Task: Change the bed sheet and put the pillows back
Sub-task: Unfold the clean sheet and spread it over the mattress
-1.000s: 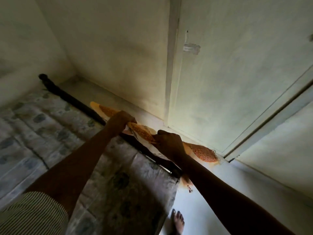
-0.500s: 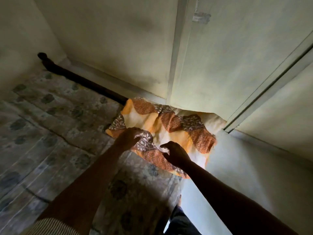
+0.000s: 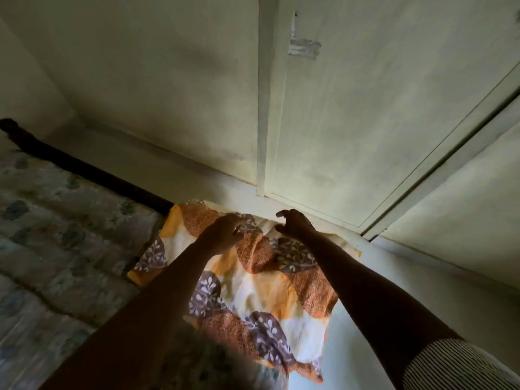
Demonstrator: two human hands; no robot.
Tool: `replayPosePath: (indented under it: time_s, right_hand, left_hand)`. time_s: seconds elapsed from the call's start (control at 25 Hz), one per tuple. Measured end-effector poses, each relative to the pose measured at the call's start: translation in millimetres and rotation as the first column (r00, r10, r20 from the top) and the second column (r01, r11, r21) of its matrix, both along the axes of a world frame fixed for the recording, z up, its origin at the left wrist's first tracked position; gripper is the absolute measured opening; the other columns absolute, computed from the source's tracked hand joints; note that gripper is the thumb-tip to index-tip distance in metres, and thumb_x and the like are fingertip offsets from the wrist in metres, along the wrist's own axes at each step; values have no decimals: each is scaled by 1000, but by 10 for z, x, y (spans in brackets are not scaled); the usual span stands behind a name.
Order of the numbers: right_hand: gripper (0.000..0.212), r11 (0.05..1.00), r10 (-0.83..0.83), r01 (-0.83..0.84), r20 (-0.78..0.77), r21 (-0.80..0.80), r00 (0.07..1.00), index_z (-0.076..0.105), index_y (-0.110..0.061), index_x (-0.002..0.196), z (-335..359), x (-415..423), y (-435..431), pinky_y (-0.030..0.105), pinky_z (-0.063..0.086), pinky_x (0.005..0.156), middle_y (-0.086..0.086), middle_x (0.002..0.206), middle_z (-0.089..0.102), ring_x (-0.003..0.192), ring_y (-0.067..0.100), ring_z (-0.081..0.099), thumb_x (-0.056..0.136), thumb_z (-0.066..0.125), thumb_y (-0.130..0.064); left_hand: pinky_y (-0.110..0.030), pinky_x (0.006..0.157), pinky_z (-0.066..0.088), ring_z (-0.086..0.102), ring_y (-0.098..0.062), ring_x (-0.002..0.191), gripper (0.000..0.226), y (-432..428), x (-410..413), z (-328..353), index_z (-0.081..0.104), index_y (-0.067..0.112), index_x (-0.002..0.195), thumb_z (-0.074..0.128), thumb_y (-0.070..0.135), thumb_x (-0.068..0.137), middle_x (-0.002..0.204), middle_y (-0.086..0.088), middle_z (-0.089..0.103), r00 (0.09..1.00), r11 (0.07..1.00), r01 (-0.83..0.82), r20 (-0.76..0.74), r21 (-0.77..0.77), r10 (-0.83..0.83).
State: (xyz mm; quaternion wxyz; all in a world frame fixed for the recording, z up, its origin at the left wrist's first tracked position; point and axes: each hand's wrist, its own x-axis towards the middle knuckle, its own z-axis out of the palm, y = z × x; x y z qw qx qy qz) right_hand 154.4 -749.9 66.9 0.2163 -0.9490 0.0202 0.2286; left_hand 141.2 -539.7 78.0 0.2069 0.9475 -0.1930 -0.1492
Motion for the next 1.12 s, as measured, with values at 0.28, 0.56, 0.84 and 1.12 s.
replayPosePath:
  time_s: [0.28, 0.56, 0.84, 1.12]
  right_hand:
    - [40, 978, -49, 22, -126, -208, 991, 58, -10, 115, -277, 348, -442, 34, 43, 87, 11, 119, 60, 110, 29, 56, 86, 60, -37]
    - [28, 965, 244, -252, 113, 69, 963, 73, -15, 97, 380, -274, -106, 28, 46, 69, 5, 96, 70, 89, 19, 63, 90, 55, -35]
    - [35, 900, 323, -380, 261, 212, 910, 64, -14, 118, 631, -1333, 602, 9, 37, 71, 0, 113, 68, 101, 11, 62, 88, 63, -31]
    - [29, 922, 302, -355, 285, 156, 910, 70, -25, 109, 536, -3030, 1510, 31, 44, 77, 6, 107, 66, 98, 25, 61, 88, 58, -43]
  left_hand:
    - [-32, 95, 45, 50, -23, 119, 58, -487, 528, -100, 34, 15, 142, 56, 11, 89, 137, -11, 45, 993, 986, 113, -35, 126, -109]
    - [-40, 117, 7, 33, -15, 136, 46, -471, 571, 76, 49, 20, 133, 58, 25, 88, 140, 0, 46, 794, 701, 530, 11, 478, -608]
    - [-19, 80, 42, 61, -23, 103, 109, 710, -482, 35, 65, 4, 108, 30, 91, 51, 110, -11, 64, 876, 739, 429, -42, 520, -480]
    - [-17, 39, 44, 63, -15, 47, 32, 1657, -2523, 261, 65, 14, 48, 38, 20, 65, 52, 0, 62, 907, 884, 254, 220, 394, -358]
